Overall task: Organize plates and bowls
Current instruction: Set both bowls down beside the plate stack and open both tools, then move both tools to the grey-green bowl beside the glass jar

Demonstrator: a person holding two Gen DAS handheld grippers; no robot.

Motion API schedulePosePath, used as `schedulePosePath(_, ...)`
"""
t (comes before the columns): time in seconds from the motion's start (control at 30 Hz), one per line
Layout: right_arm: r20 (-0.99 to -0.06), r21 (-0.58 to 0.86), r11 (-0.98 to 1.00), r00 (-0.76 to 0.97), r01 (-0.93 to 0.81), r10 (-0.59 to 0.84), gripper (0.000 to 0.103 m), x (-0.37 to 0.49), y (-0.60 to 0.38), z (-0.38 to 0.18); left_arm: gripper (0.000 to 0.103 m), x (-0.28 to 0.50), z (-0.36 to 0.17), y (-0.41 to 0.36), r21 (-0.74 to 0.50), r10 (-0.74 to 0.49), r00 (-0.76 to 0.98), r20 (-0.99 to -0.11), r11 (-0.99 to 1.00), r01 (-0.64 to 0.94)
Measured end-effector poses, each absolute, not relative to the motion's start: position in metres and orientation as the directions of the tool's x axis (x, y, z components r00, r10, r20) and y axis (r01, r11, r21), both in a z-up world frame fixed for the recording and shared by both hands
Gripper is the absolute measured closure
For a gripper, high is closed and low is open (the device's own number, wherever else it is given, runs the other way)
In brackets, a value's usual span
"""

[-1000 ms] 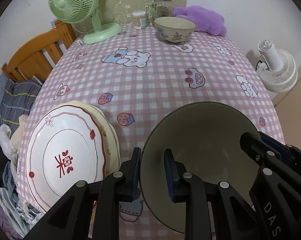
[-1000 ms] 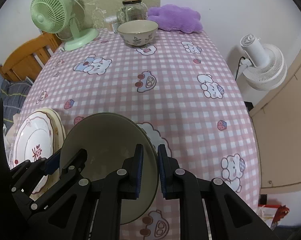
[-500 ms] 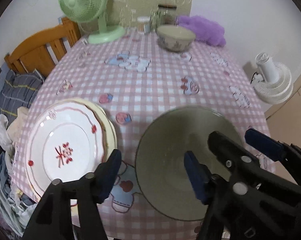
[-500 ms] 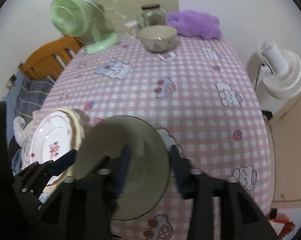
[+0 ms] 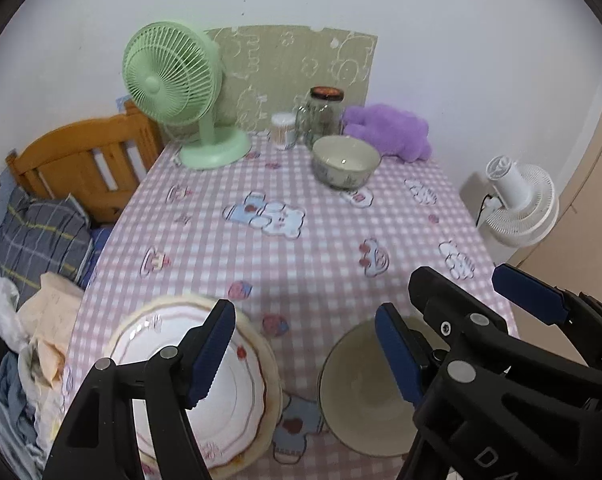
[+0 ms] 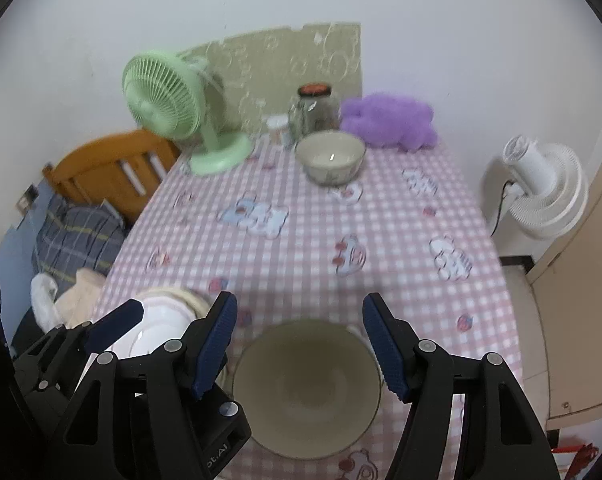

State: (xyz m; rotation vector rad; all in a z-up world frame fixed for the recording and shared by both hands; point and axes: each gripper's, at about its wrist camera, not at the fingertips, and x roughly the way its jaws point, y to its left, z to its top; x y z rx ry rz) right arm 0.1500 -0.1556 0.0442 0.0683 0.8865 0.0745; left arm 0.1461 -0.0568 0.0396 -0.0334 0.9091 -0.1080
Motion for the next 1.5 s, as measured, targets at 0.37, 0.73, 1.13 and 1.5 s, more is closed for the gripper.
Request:
schedulePosePath(0.37,-0.741,0.052,0.999,0.671,-0.004,0.041,0.034,0.187,-0.166,0.068,0.029,0.186,0.061,-0.072,-0.050,-0.091,0.659,-0.746,0.995,0.081)
schedulePosePath(0.73,-0.755,0.057,0.995,0.649,-0.076,0.093,0.034,0.258,-0.190,0.070,0.029,0.251,0.062,-0.096,-0.045,-0.040,0.649,-0.760,0.999,0.008)
schedulePosePath(1.13,-0.735,0.078,0.976,0.650,-0.203,0.193,0.034,0.335,-0.214,0.060,0.032,0.316,0.054,-0.122,-0.030,0.010,0.665,-0.747,0.998,-0.049)
schedulePosePath(1.5,-0.737,0.097,0.975,0.644,-0.201,0.206,0.034,0.408,-0.219,0.040,0.038,0.381,0.034,-0.127,0.009,0.047,0.662,-0.748,0.998,-0.062)
